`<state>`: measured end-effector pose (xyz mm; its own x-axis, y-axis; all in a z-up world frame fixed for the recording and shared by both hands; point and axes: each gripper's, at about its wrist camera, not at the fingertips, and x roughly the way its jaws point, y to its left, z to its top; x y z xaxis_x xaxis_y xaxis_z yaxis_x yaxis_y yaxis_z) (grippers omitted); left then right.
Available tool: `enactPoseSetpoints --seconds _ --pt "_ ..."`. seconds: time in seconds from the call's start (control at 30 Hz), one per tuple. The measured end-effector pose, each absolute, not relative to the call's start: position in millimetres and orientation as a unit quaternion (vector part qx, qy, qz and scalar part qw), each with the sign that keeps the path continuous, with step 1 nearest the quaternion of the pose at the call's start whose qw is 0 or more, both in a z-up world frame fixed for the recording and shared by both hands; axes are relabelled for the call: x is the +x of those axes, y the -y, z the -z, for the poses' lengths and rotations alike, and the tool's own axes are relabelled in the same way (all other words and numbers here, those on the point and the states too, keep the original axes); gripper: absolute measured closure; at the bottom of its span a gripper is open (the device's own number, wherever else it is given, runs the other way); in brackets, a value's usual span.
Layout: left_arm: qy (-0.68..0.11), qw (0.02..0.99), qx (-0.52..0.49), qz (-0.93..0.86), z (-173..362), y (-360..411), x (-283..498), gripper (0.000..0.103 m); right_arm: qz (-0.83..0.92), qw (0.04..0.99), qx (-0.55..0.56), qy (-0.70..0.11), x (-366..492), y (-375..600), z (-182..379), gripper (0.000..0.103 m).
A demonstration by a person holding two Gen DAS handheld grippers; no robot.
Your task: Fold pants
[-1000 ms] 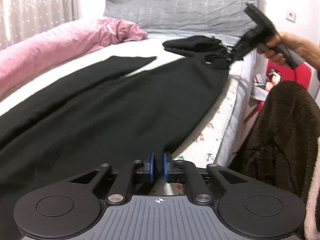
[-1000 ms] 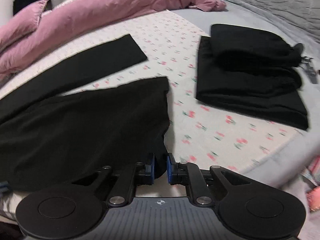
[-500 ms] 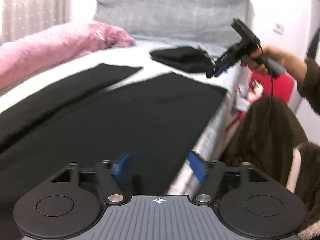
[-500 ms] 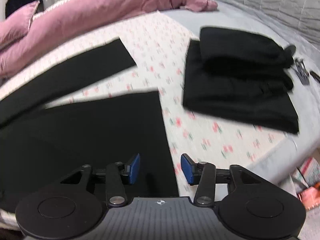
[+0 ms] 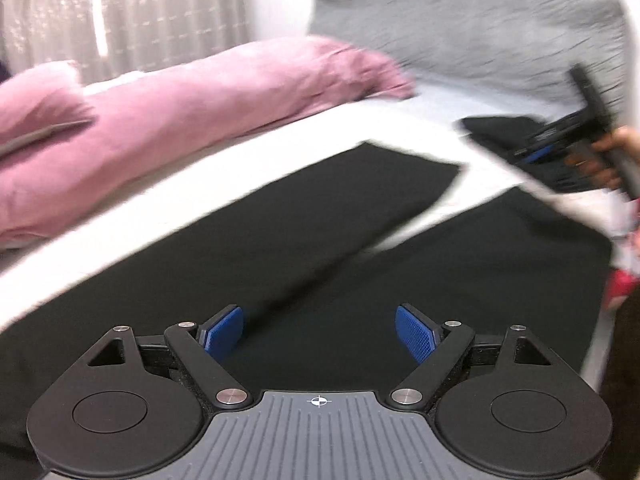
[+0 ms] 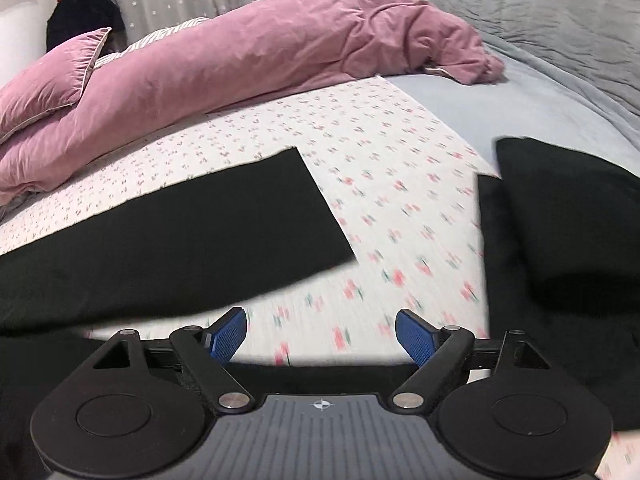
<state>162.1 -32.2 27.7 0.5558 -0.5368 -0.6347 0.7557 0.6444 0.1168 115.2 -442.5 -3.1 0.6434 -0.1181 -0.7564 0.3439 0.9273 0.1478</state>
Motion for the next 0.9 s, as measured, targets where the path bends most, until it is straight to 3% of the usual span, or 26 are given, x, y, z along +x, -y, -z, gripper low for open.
enactPoseSetpoints --seconds 0.27,0.5,0.73,0.8,0.87,0.9 --pt "-0.320 0.874 0.275 0.243 -12.2 -5.6 298.5 0.017 0.119 0.898 0.098 -0.413 204.4 456.5 23.1 0.019" --pt "-0.349 0.895 0.211 0.183 14.7 -83.4 401.9 0.018 0.121 0.903 0.090 -0.403 281.3 465.0 50.1 0.019" --pt "-0.351 0.898 0.199 0.177 39.1 -100.1 447.4 0.018 0.127 0.911 0.063 -0.386 330.4 465.0 68.7 0.019" --pt "-0.358 0.895 0.185 0.191 39.0 -102.3 455.6 0.023 0.123 0.916 0.061 -0.378 336.1 465.4 70.8 0.024" --pt "-0.367 0.888 0.168 0.219 42.0 -103.8 463.9 0.043 0.115 0.921 0.055 -0.368 338.5 464.0 72.5 0.032" --pt "-0.368 0.886 0.162 0.230 42.9 -105.2 465.4 0.047 0.108 0.923 0.055 -0.364 338.3 462.5 73.0 0.041"
